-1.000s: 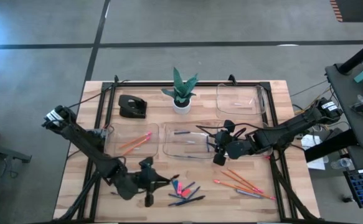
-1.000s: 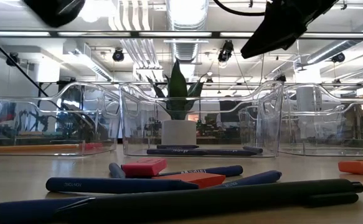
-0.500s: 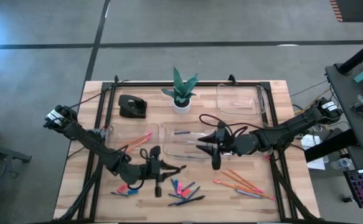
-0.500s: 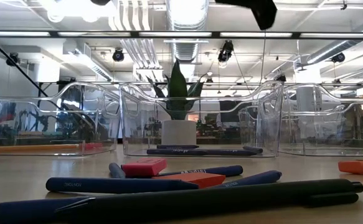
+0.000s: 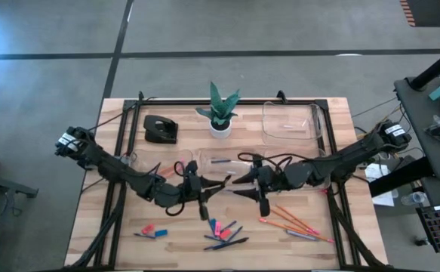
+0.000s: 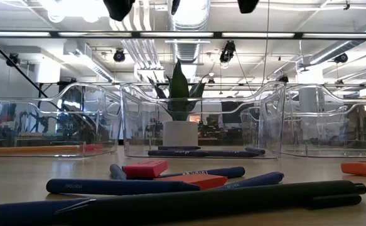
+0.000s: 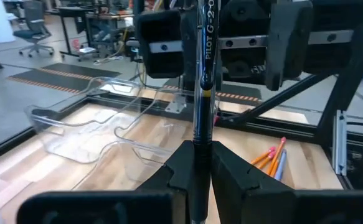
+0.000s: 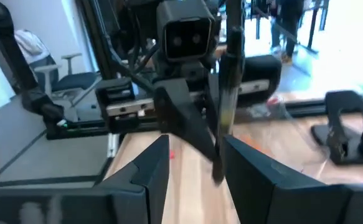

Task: Sort crayons/erasers/pens/pencils in bins
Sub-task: Put the black pen into the top right transparent bin

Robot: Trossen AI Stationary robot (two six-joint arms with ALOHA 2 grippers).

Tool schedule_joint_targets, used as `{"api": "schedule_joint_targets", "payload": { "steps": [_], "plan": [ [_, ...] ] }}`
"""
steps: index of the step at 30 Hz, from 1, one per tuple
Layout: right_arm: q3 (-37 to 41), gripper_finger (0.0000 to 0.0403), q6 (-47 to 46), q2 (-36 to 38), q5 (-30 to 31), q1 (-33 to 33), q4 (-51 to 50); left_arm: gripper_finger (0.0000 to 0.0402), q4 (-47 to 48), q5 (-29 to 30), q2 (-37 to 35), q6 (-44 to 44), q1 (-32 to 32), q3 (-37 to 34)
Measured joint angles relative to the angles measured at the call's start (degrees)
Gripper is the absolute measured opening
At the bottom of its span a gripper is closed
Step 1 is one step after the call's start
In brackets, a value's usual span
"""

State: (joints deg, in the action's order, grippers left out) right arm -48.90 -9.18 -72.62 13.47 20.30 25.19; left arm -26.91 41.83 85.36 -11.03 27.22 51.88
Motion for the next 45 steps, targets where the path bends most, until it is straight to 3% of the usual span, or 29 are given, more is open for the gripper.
{"api": "schedule_joint_targets", "payload": {
  "steps": [12, 17, 28, 38, 45],
  "plan": [
    [-4.9, 0.0137, 4.41, -5.43, 0.12, -3.48, 2.08, 0.0022, -0.78, -1.04, 0.0, 2.87, -2.85, 0.0],
    [-9.89, 0.0133, 5.71, -8.36, 0.55, -3.77, -2.29, 0.0022, -1.13, -1.25, 0.0, 4.35, -3.23, -0.02],
    [-16.37, 0.0018, 7.7, -8.52, 1.47, -4.12, -14.81, 0.0022, -1.15, -1.36, 0.0, 5.96, -3.23, -0.26],
    [-16.21, 0.0015, 7.68, -8.43, 1.11, -4.24, -15.92, 0.0023, -1.0, -1.34, 0.02, 7.44, -3.25, -0.44],
    [-16.35, 0.0014, 7.74, -8.37, 0.63, -4.83, -17.1, 0.0075, -1.15, -3.81, 0.0, 10.31, -3.32, -0.33]
  ]
}}
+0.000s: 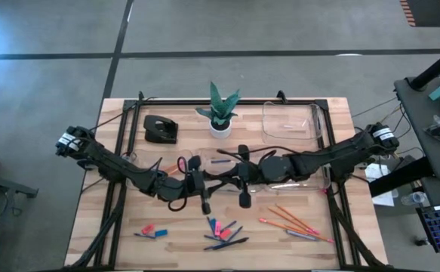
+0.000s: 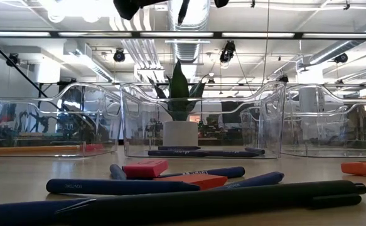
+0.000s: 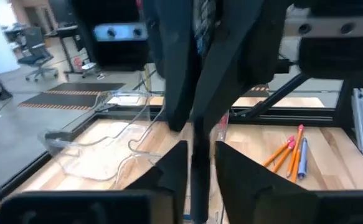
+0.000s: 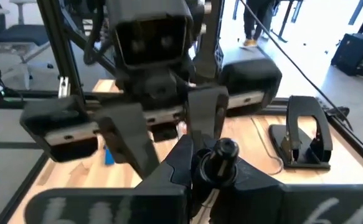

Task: Sort crayons/erasers/pens/pencils in bins
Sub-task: Put the black pen into the top right transparent bin

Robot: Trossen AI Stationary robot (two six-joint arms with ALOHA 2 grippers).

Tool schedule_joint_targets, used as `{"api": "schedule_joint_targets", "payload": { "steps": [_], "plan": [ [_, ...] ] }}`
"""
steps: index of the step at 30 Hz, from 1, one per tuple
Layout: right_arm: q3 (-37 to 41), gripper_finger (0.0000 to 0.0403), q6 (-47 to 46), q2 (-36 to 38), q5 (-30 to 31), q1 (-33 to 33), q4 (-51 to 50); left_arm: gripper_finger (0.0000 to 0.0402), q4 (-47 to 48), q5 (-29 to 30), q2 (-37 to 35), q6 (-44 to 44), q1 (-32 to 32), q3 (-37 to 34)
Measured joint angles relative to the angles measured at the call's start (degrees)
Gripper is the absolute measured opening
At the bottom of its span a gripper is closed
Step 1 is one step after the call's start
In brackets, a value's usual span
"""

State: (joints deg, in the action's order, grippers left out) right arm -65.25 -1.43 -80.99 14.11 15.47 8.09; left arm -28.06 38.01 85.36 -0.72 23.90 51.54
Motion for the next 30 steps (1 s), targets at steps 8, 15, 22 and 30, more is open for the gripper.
{"api": "schedule_joint_targets", "payload": {
  "steps": [8, 15, 22, 30],
  "plan": [
    [0.0, 0.0013, -2.69, 3.78, 1.16, -3.71, -9.54, 0.0164, 0.12, 0.07, 0.0, 1.04, -0.47, -0.18],
    [0.0, 0.0013, -8.01, 12.88, 8.87, -9.09, -28.63, 0.0191, 0.66, 0.07, 0.0, -1.6, -0.94, -1.07],
    [2.25, 0.0013, -16.85, 18.49, 23.98, -14.56, -51.19, 0.0192, 6.74, -0.4, 0.0, -7.29, -0.92, -1.46],
    [11.35, 0.0013, -21.76, 21.27, 33.88, -25.68, -55.9, 0.0191, 19.8, -9.84, 0.0, -21.65, -0.55, -1.51]
  ]
}}
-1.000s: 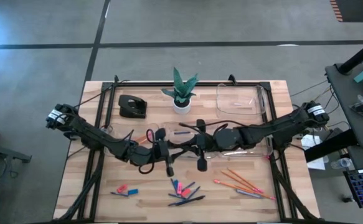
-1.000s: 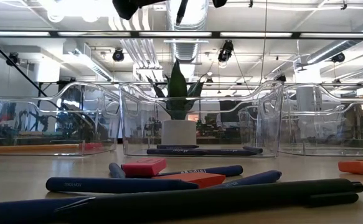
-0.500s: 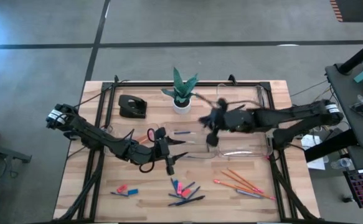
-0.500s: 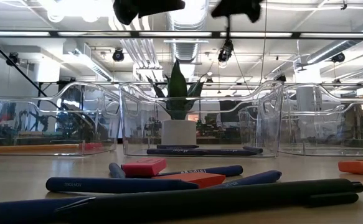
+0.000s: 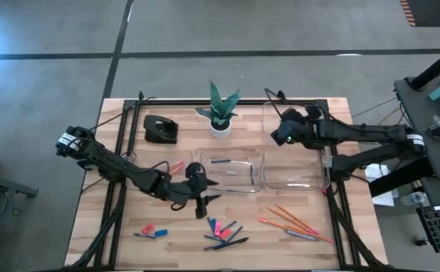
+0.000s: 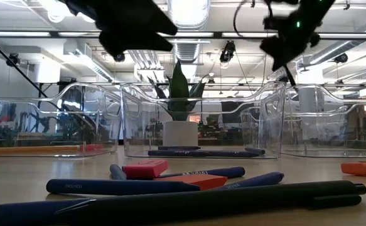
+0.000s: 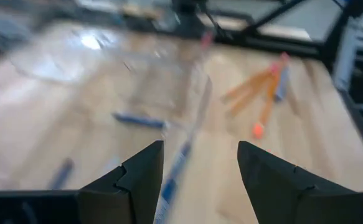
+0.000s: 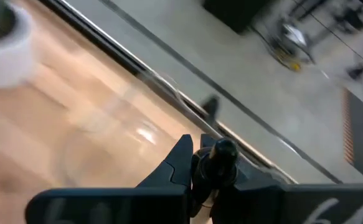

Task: Sort crayons/erasers/pens/pencils in bins
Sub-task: Put the black pen into the top right transparent bin, then put the blue eraser into the middle right transparent bin

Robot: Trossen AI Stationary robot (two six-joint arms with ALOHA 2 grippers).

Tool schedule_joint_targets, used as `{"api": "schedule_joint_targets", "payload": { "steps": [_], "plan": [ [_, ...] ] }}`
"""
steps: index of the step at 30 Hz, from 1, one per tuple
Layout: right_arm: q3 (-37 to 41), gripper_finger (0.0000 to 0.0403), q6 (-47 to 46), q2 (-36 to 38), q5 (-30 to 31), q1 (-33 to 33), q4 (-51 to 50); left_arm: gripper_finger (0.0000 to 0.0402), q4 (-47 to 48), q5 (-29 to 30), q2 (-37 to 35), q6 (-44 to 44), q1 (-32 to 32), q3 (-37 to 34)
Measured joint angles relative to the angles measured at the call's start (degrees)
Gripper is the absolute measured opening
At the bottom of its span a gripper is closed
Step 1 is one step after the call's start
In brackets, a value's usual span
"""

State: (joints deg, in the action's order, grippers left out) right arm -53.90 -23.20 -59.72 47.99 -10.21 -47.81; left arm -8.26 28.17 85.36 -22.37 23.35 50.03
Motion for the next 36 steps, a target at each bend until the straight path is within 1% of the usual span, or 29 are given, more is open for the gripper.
{"api": "schedule_joint_targets", "payload": {
  "steps": [4, 7, 10, 15, 18, 20, 22, 24, 28, 32, 36],
  "plan": [
    [5.02, 0.0013, 0.22, -1.3, -0.69, -7.55, 1.51, 0.0191, 2.1, -5.64, 0.0, -4.77, 0.0, -0.26],
    [8.32, 0.0013, 1.68, -2.93, -4.02, -12.81, 4.14, 0.0191, 2.04, -8.08, 0.0, -5.83, 0.0, -0.4],
    [10.43, 0.0013, 5.43, -4.85, -7.83, -17.32, 7.85, 0.0191, 2.06, -8.23, 0.0, -5.82, 0.04, -0.43],
    [10.82, 0.0013, 12.71, -8.13, -14.52, -22.95, 13.07, 0.0191, 2.04, -8.23, 0.0, -5.81, 0.0, -0.45],
    [10.68, 0.0013, 17.17, -9.81, -21.27, -25.6, 14.83, 0.0191, 2.17, -8.25, 0.0, -5.83, 0.02, -0.51],
    [10.68, 0.0013, 18.06, -10.71, -24.81, -27.02, 15.49, 0.0191, 2.9, -8.36, 0.0, -5.87, 0.02, -0.53],
    [10.68, 0.0017, 18.24, -11.53, -25.62, -27.93, 15.9, 0.0191, 3.33, -8.73, 0.0, -6.0, 0.02, -0.58],
    [10.69, 0.0028, 18.57, -12.22, -25.59, -28.43, 15.92, 0.0191, 4.39, -10.28, 0.0, -7.61, 0.0, -0.57],
    [10.72, 0.0056, 18.73, -12.85, -25.73, -28.51, 17.4, 0.0191, 10.97, -14.32, -0.56, -11.87, 0.01, -0.53],
    [10.72, 0.0086, 18.75, -12.78, -25.72, -28.47, 18.59, 0.0191, 20.98, -17.06, -1.55, -20.02, 0.07, -0.57],
    [10.72, 0.0118, 18.75, -12.72, -25.62, -28.47, 18.73, 0.0191, 31.06, -22.7, -1.88, -28.51, 0.17, -0.56]
  ]
}}
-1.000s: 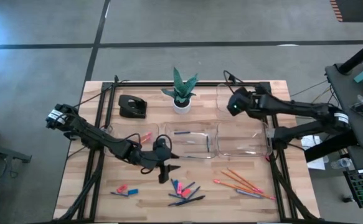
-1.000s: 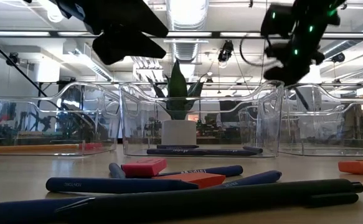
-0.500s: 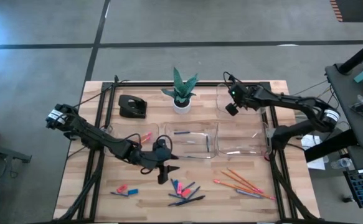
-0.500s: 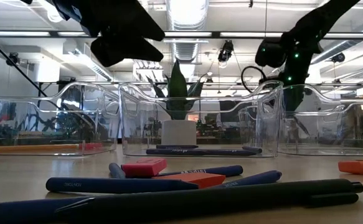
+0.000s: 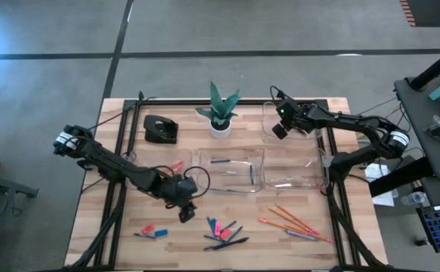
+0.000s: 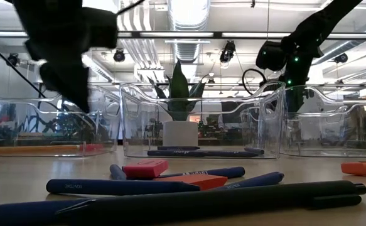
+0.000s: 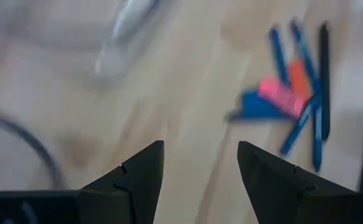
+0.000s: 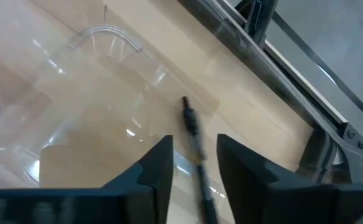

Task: Sort crayons/erasers/pens/pencils in bins
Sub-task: Put the blue eraser into the middle right transparent bin

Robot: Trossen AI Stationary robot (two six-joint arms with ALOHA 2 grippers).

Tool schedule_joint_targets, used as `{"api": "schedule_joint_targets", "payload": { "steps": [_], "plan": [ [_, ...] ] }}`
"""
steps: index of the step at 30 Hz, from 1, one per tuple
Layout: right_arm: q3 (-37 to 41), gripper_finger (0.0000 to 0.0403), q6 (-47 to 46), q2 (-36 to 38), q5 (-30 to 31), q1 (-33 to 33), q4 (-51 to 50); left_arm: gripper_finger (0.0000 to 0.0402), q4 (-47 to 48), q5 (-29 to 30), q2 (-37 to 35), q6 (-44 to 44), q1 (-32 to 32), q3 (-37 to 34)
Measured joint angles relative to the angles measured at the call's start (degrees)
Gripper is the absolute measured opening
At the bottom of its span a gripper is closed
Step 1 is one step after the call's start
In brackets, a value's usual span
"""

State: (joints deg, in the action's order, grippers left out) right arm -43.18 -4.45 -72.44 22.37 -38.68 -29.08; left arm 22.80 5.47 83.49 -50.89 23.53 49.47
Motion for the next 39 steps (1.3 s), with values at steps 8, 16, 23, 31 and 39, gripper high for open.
{"api": "schedule_joint_targets", "payload": {
  "steps": [8, 16, 23, 31, 39],
  "plan": [
    [-0.7, 0.0158, 0.0, 0.0, 0.11, 0.0, 0.31, 0.0191, 13.0, -15.54, -0.02, -15.54, 2.5, 0.0],
    [-3.03, 0.0168, 0.04, 0.02, 0.1, 0.0, 0.69, 0.0191, 17.1, -19.9, 0.0, -24.53, 6.54, 0.02],
    [-6.98, 0.0165, -0.68, 0.02, 0.08, 0.02, 0.39, 0.0191, 17.21, -19.88, 0.15, -32.74, 7.54, 0.11],
    [-13.27, 0.0162, -6.77, 0.04, 0.04, 0.7, -6.76, 0.0191, 17.24, -20.03, 0.15, -40.1, 11.72, 0.15],
    [-16.41, 0.0162, -14.66, 0.07, -0.1, 4.07, -11.62, 0.0191, 17.21, -20.21, 1.59, -41.78, 14.8, 0.56]
  ]
}}
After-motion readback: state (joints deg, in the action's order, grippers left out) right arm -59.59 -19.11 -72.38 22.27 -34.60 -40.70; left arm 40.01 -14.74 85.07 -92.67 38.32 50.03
